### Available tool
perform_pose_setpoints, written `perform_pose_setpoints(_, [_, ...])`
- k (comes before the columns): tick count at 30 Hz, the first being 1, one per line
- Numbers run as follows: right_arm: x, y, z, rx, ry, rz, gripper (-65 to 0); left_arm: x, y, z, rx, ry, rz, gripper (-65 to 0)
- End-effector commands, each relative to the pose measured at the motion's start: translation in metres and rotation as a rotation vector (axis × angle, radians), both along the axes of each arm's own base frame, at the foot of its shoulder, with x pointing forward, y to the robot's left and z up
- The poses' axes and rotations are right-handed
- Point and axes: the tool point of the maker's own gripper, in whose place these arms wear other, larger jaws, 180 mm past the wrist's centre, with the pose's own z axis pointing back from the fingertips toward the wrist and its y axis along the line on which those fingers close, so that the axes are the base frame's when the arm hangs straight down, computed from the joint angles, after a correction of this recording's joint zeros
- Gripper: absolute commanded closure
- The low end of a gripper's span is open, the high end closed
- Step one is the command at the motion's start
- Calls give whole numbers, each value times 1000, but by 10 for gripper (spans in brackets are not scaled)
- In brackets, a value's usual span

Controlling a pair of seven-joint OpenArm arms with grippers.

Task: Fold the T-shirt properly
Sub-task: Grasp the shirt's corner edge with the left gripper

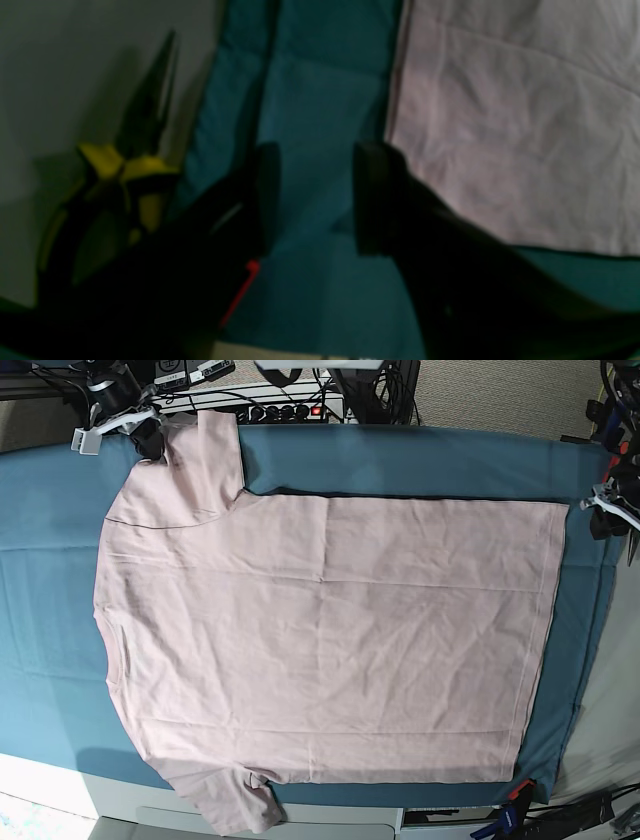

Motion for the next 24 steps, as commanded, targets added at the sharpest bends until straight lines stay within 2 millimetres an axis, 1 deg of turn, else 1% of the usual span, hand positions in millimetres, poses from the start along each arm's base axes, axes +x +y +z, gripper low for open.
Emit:
perform_pose_setpoints(1, [1, -3, 6, -12, -20, 1, 0, 6, 2, 10, -6, -36, -15, -249])
perform_pose_setpoints(7, [2, -4, 6, -13, -21, 1, 0, -3, 2, -8, -105, -6, 21, -249])
perform_pose_setpoints(14, [3, -2, 9, 4, -37, -5, 0, -13, -8, -25, -247, 13, 10, -249])
perform_pose_setpoints(18, [3, -2, 9, 4, -36, -4, 0, -11, -10, -25, -275, 2, -1, -249])
perform_pose_setpoints(24, [3, -2, 9, 5, -35, -4, 0, 0, -12, -19, -279, -28, -12, -249])
